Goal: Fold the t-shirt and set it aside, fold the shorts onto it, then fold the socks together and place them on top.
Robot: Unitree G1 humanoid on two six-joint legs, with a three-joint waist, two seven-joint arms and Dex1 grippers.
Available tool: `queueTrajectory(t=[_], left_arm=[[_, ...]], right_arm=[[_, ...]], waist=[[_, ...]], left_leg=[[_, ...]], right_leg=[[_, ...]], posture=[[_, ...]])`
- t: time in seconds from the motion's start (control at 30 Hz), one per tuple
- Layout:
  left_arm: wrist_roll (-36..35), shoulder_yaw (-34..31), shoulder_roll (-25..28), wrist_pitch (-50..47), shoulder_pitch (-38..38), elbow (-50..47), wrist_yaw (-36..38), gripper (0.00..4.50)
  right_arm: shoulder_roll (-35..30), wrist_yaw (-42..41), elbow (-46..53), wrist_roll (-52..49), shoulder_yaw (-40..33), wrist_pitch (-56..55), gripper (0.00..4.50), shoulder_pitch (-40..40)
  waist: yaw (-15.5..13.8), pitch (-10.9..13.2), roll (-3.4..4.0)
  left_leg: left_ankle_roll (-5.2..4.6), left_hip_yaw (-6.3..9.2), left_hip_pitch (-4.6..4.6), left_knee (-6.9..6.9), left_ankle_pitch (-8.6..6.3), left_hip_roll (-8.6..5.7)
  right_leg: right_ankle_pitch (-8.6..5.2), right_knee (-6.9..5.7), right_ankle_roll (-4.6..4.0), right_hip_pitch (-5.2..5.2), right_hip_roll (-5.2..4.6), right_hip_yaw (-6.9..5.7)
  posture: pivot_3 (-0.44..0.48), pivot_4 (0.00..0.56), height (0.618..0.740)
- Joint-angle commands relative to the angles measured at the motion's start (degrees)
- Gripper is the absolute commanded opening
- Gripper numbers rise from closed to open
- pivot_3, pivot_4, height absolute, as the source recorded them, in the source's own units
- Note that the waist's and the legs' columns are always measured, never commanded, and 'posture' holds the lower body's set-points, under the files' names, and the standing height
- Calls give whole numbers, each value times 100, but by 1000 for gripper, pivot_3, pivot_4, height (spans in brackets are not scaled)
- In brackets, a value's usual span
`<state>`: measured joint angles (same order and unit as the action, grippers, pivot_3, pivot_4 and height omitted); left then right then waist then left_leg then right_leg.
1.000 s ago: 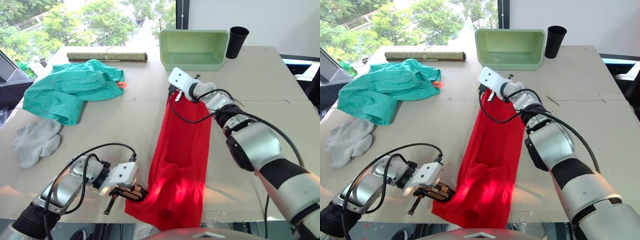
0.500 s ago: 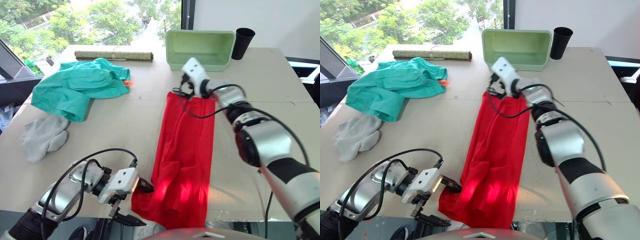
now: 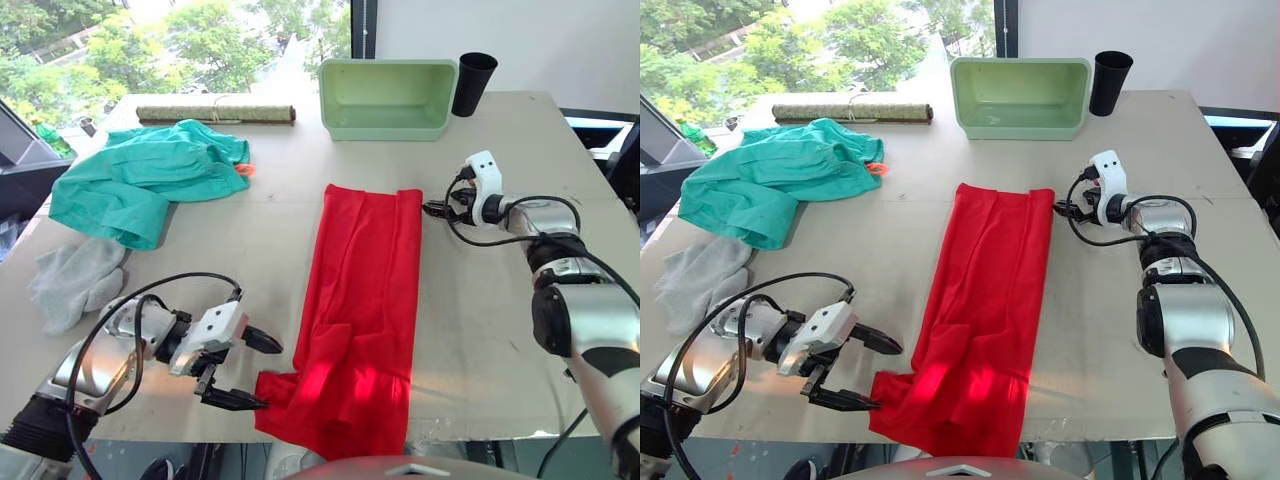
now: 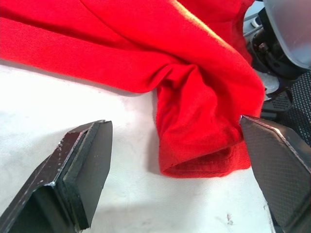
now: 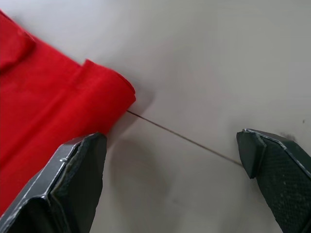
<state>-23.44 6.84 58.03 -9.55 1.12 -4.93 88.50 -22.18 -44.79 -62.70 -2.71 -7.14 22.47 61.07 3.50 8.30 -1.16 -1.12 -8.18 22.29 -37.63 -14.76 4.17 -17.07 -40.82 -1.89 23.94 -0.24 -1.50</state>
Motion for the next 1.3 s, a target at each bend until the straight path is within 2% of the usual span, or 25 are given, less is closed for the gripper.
queueTrajectory(t=[0.03, 0.23, 0.37, 0.47, 0.57, 0.6, 0.63, 0.67, 0.7, 0.73, 0.93, 1.1, 1.3], left_arm=[[147, -92, -3, 15, 62, 198, -90, 4458], [123, -168, 13, 49, -25, 193, -128, 4458], [119, -249, 30, 83, -136, 186, -174, 4458], [123, -295, 7, 97, -166, 187, -223, 4500], [164, -322, 4, 155, -194, 208, -250, 4500], [185, -328, 15, 195, -205, 232, -242, 4500], [205, -340, 26, 244, -213, 267, -236, 4500], [210, -357, 28, 277, -221, 301, -237, 4500], [208, -370, 28, 291, -227, 323, -239, 4500], [205, -383, 30, 311, -232, 345, -233, 4500], [94, -477, -43, 373, -199, 436, -248, 4500], [-59, -513, -205, 205, -84, 352, -268, 4500], [-76, -498, -351, 39, -26, 199, -310, 4500]], right_arm=[[185, 143, 422, -500, -329, 496, 4500, -54], [267, 288, 504, -989, -693, 879, 4500, -29], [342, 188, 506, -927, -481, 905, 4500, -93], [447, 267, 450, -872, -372, 783, 3669, -108], [533, 342, 393, -898, -365, 691, 2271, -76], [551, 348, 379, -901, -361, 669, 1974, -64], [570, 345, 368, -908, -362, 654, 1360, -47], [584, 346, 363, -913, -362, 639, 1236, -36], [591, 339, 362, -918, -360, 623, 358, -30], [592, 318, 370, -929, -359, 613, 25, -25], [457, 465, 298, -860, -380, 289, 25, 40], [184, 845, -105, -458, -192, -669, 25, 258], [5, 1368, -666, 451, 466, -2164, 25, 503]], waist=[[0, 0, 0], [-19, 0, 0], [-2, 0, 0], [17, 0, 0], [29, 0, 0], [30, 0, 0], [29, 1, 0], [28, 1, 1], [27, 1, 1], [26, 1, 0], [27, 1, 1], [13, 9, 3], [22, 17, 12]], left_leg=[[0, 0, -1, 2, 0, 0], [2, 0, 0, 4, 1, -1], [2, -2, -4, 13, 1, -1], [4, -3, -10, 20, 2, -1], [7, -3, -12, 22, 4, 0], [7, -3, -11, 22, 4, 0], [7, -3, -11, 22, 4, 0], [8, -3, -11, 22, 4, 0], [8, -3, -11, 22, 4, 0], [8, -3, -11, 23, 4, 0], [8, -3, -11, 24, 4, 0], [8, -4, -8, 23, 4, -1], [8, -6, -8, 24, 4, -2]], right_leg=[[0, 0, 0, 0, 0, 0], [0, 1, 0, -1, 0, 0], [0, 3, 0, 0, 0, 1], [0, 3, 0, -1, 1, 3], [0, 3, 0, -2, 1, 3], [0, 3, 0, -2, 1, 3], [0, 3, 0, -1, 1, 3], [0, 3, 0, -1, 1, 3], [0, 3, 0, -1, 1, 3], [0, 3, 0, -1, 1, 3], [0, 3, 0, -1, 1, 2], [-1, 7, 1, -1, 0, 2], [-1, 9, 1, 0, 0, 4]], posture=[[0, 150, 735], [0, 150, 735], [0, 150, 735], [0, 150, 735], [0, 150, 735], [0, 150, 735], [0, 150, 735], [0, 150, 735], [0, 150, 735], [0, 150, 735], [0, 150, 735], [0, 150, 735], [0, 150, 735]])
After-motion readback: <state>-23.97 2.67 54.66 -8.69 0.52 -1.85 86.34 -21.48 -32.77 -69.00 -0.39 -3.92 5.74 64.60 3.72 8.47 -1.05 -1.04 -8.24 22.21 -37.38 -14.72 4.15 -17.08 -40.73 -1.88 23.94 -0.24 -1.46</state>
